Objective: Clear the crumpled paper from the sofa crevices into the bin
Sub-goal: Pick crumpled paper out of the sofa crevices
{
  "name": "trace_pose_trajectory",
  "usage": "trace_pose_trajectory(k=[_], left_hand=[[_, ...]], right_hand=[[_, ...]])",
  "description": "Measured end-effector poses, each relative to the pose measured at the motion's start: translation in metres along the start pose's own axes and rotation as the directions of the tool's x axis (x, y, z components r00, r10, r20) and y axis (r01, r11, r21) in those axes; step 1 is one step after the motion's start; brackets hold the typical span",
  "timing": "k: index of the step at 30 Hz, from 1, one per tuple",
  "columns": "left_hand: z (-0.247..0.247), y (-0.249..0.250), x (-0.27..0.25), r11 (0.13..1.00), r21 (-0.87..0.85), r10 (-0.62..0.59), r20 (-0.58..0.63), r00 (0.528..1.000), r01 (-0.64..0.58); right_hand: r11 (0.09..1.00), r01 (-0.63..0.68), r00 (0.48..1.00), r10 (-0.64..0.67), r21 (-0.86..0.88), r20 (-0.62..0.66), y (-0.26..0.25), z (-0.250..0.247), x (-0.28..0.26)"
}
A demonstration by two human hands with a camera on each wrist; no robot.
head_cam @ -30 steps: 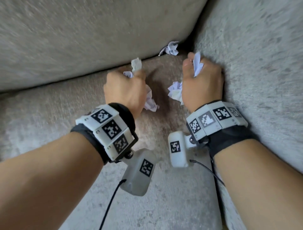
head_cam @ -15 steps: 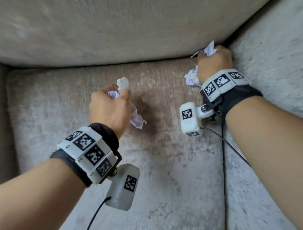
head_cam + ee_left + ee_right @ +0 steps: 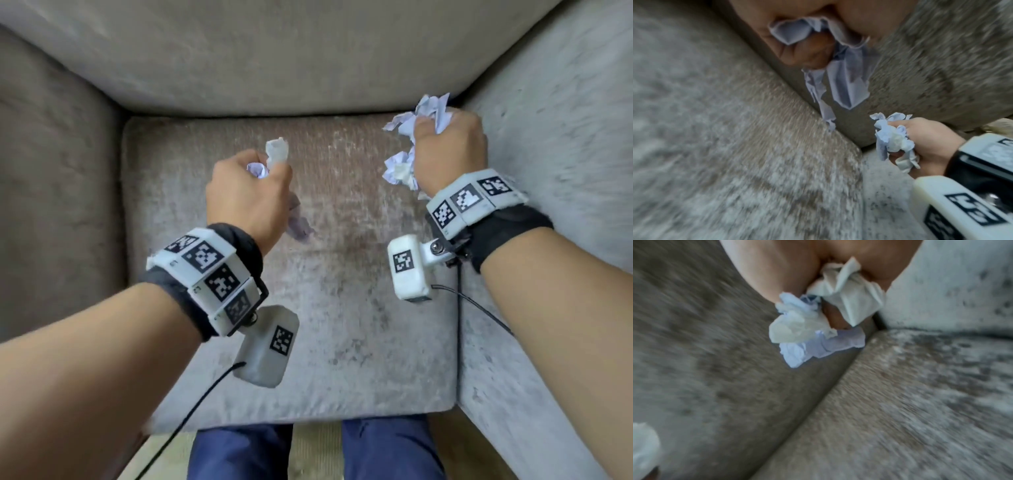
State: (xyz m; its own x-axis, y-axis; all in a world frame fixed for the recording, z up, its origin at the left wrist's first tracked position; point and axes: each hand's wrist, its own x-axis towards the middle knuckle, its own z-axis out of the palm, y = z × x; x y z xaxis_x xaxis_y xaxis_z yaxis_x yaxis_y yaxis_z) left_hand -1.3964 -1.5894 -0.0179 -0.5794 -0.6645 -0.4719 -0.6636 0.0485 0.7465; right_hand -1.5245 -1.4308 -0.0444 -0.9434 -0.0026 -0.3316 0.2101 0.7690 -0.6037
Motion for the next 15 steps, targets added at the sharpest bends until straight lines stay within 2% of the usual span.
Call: trace_pose_trajectory(k=[3, 9, 15], left_hand=[[-0.038, 0.042, -0.024, 0.999, 0.001, 0.040, 0.009, 0.999, -0.040], [-0.106, 0.124, -0.076, 0.977, 0.057, 0.205, 0.049, 0.978, -0.208], [-0.148, 0.190, -0.116, 0.948, 0.063, 0.302, 0.122, 0.946, -0.311]], right_hand=[[0.998, 0.055, 0.998, -0.055, -0.003, -0.028, -0.039, -0.046, -0.035], [0.990, 0.138, 0.990, -0.138, -0.018, -0.028, -0.115, -0.132, -0.107], [0.992, 0.117, 0.990, -0.121, -0.052, -0.071, -0.165, -0.201, -0.172]])
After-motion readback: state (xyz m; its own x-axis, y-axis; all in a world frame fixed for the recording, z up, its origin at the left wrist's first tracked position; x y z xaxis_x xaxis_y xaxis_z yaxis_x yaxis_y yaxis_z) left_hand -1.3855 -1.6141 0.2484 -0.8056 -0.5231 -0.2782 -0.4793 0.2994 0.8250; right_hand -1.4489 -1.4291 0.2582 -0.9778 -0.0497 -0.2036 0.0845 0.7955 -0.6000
